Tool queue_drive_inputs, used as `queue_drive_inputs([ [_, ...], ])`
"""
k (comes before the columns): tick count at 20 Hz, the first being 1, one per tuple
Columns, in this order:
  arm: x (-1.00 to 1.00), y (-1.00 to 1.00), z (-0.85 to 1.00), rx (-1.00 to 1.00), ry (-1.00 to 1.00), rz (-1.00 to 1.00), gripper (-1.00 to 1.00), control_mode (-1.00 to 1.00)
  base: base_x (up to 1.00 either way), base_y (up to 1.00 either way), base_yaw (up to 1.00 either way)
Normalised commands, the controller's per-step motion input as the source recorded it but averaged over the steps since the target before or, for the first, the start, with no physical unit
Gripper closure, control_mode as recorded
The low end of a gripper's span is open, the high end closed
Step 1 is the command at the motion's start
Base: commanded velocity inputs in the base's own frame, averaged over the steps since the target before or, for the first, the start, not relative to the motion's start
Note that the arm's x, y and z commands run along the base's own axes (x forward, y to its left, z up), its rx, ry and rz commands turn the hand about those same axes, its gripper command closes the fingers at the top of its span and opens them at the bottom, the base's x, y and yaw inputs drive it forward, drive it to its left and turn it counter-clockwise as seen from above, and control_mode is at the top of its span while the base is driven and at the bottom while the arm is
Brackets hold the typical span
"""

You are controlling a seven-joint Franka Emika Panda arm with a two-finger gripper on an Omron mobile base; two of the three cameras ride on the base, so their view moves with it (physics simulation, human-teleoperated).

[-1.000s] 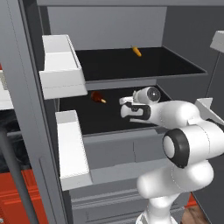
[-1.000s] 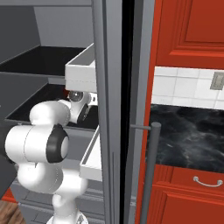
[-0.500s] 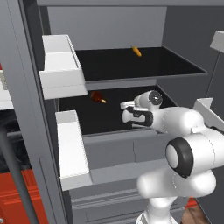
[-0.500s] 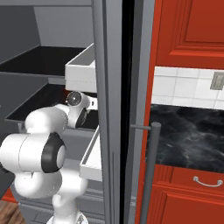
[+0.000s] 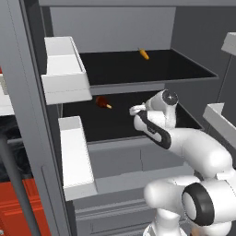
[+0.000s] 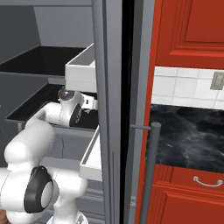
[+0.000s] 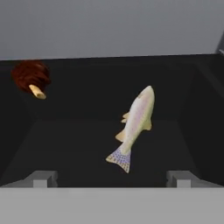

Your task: Transport the fish and mushroom to the fridge. Place the fish on the rack containing meat and place the mushroom on the rack containing the vegetable, ensuring meats and vegetables are on different racks.

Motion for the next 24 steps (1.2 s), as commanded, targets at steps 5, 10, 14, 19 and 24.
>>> queue_drive_inputs([
  [5,-0.71,0.00,0.51,0.01,0.15,0.00,-1.00,-1.00,0.00,0.00,0.00],
  [10,-0.88,0.00,0.42,0.00,0.10,0.00,-1.00,-1.00,0.00,0.00,0.00],
  [14,-0.89,0.03,0.43,0.00,0.17,0.00,-1.00,-1.00,0.00,0.00,0.00],
  [19,-0.51,0.04,0.22,0.00,0.12,0.00,-1.00,-1.00,0.00,0.00,0.00],
  [24,-0.62,0.00,0.07,-0.03,-0.14,0.00,-1.00,-1.00,0.00,0.00,0.00],
])
